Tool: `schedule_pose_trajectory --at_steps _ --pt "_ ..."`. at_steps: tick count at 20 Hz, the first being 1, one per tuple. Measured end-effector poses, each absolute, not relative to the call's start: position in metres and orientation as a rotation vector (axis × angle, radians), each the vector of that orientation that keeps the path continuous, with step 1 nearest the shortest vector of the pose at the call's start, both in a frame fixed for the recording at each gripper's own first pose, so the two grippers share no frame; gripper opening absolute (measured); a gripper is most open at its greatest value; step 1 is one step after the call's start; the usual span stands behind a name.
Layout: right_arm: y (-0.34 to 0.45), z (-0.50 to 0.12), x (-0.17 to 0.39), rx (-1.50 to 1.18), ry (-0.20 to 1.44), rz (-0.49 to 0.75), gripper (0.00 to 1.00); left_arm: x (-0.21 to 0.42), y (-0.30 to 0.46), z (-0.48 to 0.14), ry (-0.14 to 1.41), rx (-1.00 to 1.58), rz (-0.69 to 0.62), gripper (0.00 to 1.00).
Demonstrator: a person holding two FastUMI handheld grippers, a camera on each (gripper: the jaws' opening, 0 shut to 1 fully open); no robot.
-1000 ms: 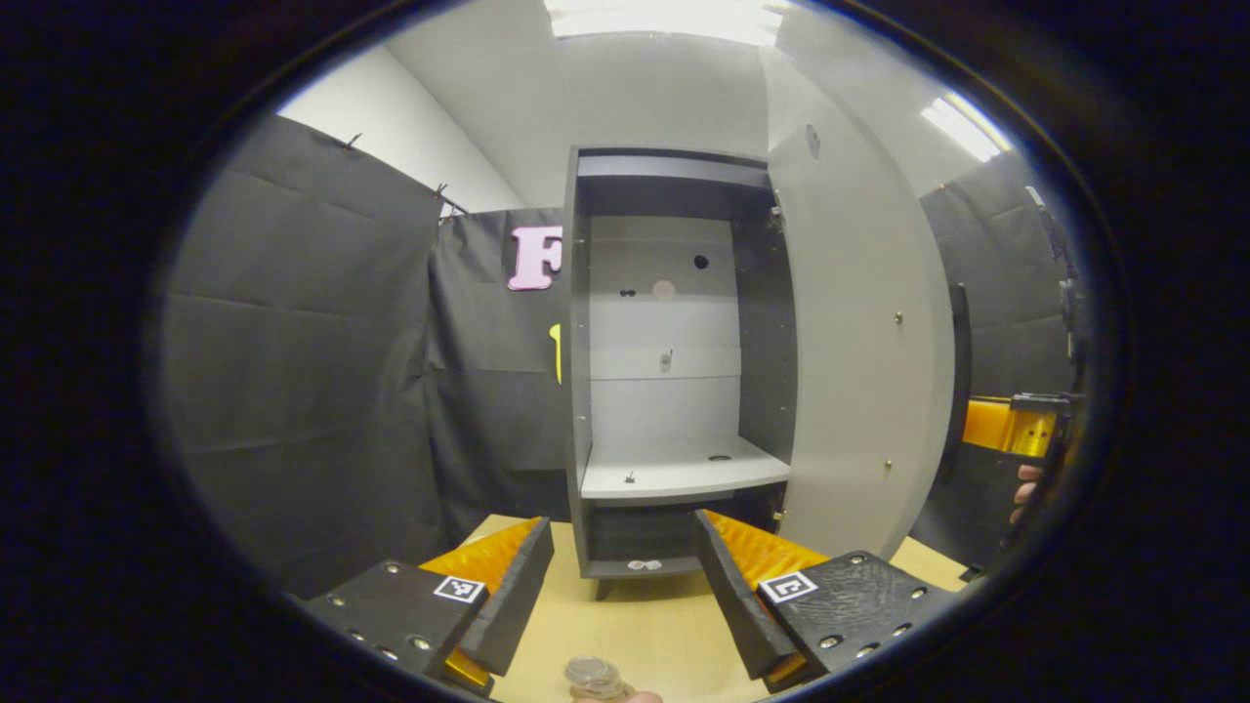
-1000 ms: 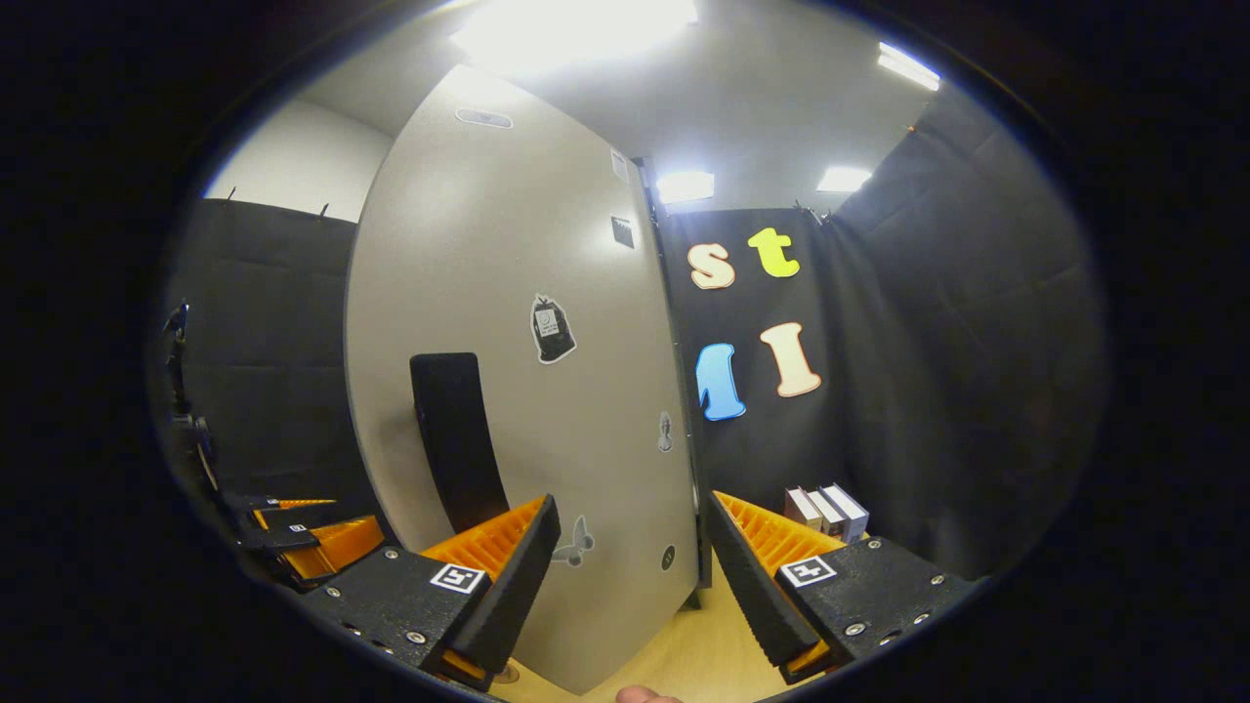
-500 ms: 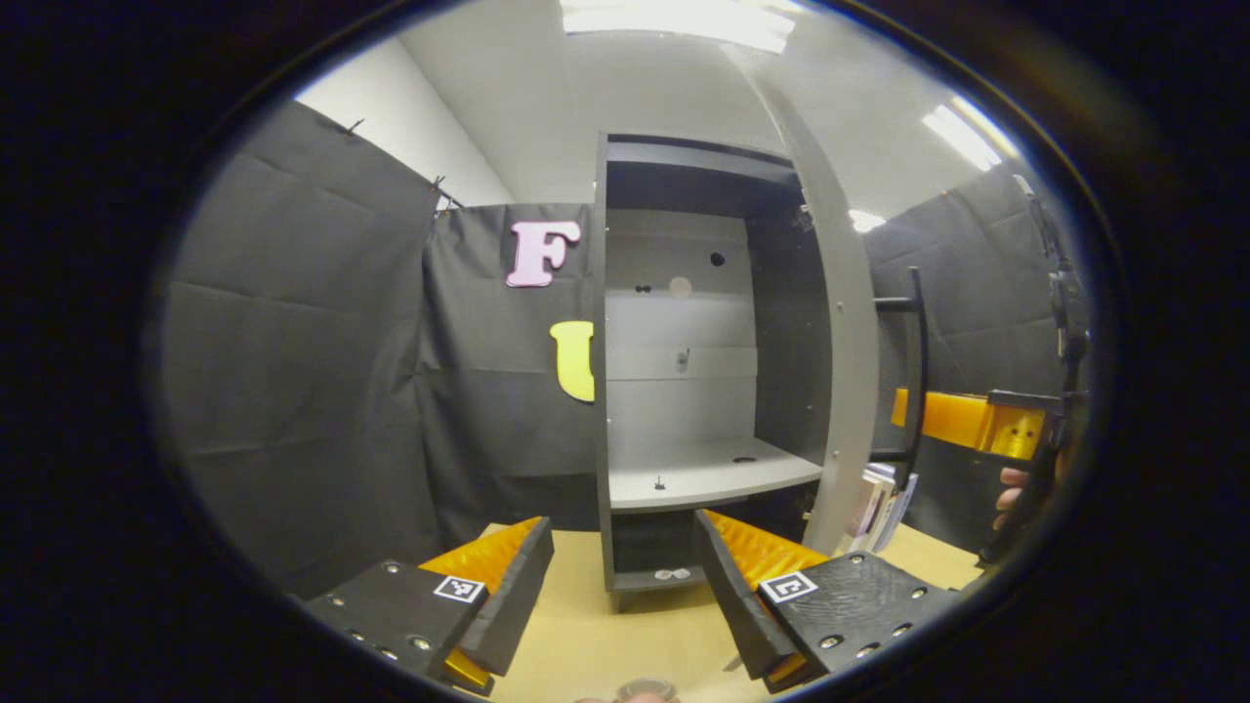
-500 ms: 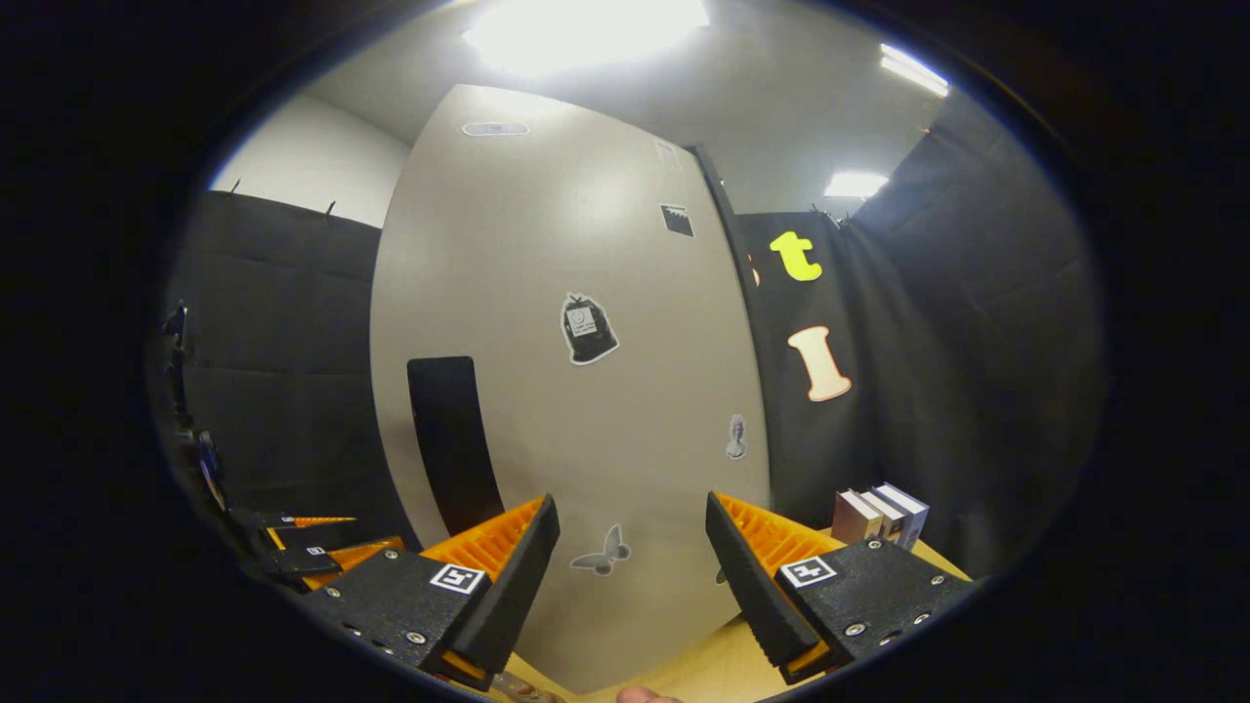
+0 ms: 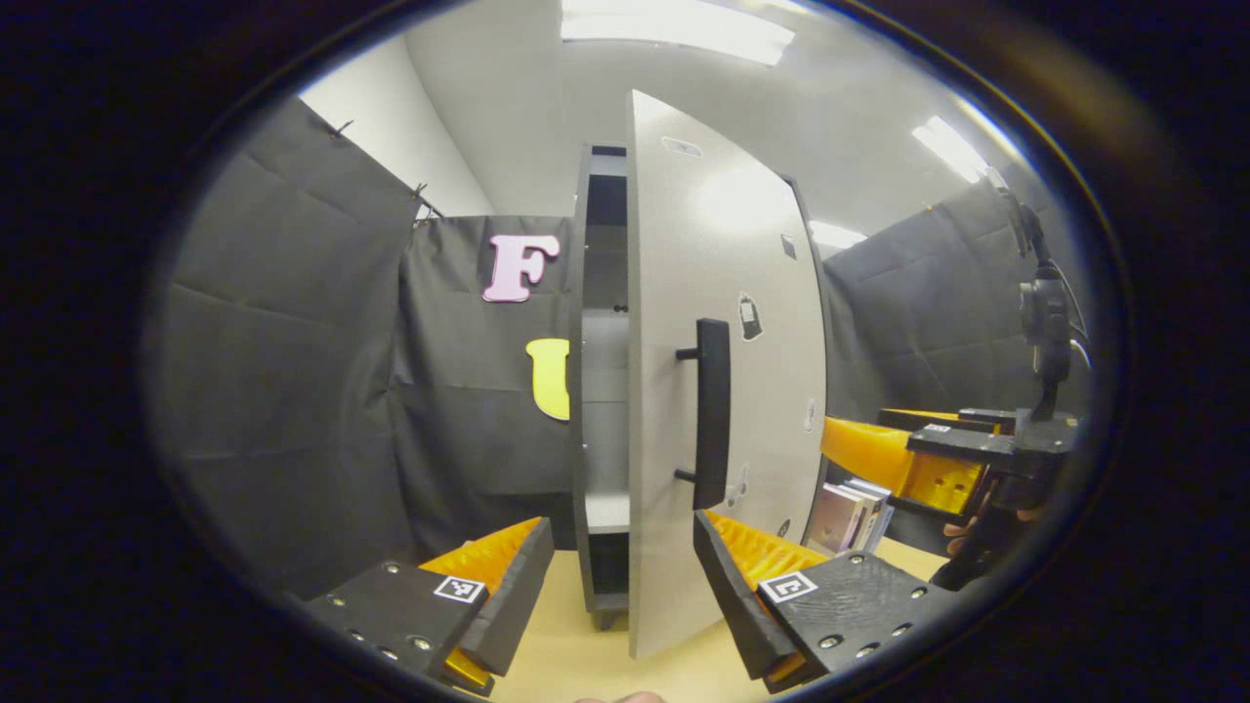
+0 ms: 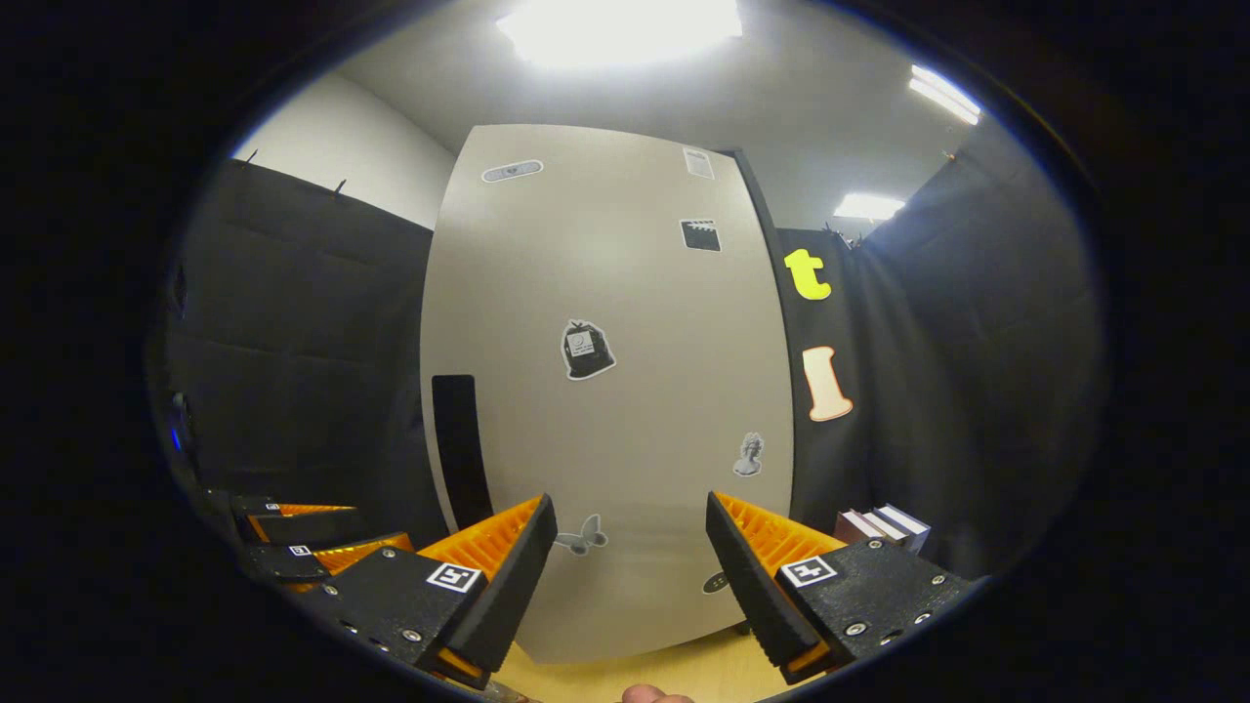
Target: Open the cabinet door with the right hand, grasp the bottle in the cabinet with the left hand and place it on the coaster, then close the cabinet door with the right hand.
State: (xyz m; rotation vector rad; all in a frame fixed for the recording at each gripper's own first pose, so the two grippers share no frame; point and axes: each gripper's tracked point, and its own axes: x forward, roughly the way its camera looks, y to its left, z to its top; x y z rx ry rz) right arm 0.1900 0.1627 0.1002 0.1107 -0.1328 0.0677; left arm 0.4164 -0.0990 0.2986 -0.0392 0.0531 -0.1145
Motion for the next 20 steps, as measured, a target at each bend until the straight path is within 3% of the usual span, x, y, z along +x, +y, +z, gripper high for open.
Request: schedule_pose_trajectory --at_steps 1,2,11,12,20 --pt "0.158 0.098 0.188 0.106 -0.123 0.052 0.91 0.418 -0.102 0.3 0.052 -0.041 -0.113 0.86" --pt "0.153 0.093 0.188 0.104 -0.109 0.04 0.95 0.421 -0.103 0.297 0.063 -0.04 -0.106 0.86" --pt "0.12 0.07 0.199 0.07 -0.022 -0.021 0.92 0.42 -0.133 0.307 0.07 -0.019 -0.096 0.84" --pt "0.119 0.07 0.2 0.07 -0.024 -0.018 0.95 0.419 -0.137 0.307 0.071 -0.02 -0.099 0.86" --pt "0.105 0.069 0.195 0.067 -0.013 -0.032 0.95 0.424 -0.148 0.311 0.069 -0.028 -0.106 0.84"
